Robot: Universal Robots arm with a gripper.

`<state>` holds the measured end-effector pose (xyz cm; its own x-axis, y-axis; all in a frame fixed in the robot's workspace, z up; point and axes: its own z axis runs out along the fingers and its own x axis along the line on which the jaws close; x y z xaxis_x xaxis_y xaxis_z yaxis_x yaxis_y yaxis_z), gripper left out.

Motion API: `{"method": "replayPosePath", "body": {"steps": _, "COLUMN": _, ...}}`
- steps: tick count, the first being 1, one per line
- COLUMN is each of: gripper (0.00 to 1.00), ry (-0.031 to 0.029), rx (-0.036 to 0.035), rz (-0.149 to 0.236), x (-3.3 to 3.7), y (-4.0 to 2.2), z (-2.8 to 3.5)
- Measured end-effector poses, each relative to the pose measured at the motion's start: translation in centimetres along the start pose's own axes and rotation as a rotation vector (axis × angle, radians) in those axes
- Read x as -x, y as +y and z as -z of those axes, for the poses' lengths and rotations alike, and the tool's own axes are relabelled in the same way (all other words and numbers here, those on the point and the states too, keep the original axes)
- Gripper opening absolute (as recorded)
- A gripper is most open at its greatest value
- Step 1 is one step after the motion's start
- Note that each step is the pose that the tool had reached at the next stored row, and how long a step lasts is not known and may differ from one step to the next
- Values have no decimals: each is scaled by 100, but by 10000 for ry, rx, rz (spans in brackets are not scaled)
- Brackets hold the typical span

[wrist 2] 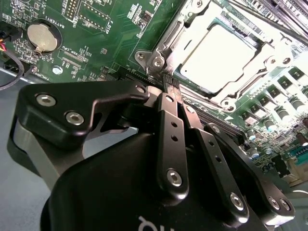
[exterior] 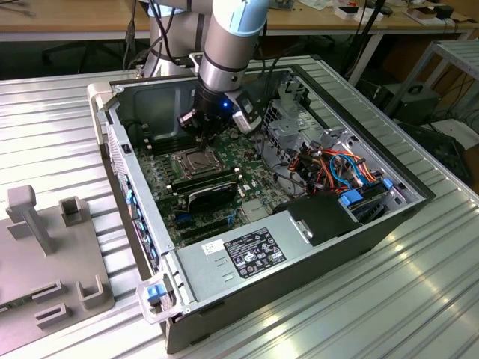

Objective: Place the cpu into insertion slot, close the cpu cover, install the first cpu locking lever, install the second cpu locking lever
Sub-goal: 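Install the first cpu locking lever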

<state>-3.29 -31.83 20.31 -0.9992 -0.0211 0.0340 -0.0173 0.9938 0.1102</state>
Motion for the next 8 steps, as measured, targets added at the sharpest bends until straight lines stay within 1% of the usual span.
{"method": "replayPosePath", "body": {"steps": 4, "gripper": 11, "ry": 0, "rx": 2, "rz": 0, "x": 3, "y": -4, "z": -32}}
{"method": "replayPosePath", "body": {"steps": 8, "gripper": 11, "ry": 2, "rx": 2, "rz": -2, "x": 13, "y": -5, "z": -31}}
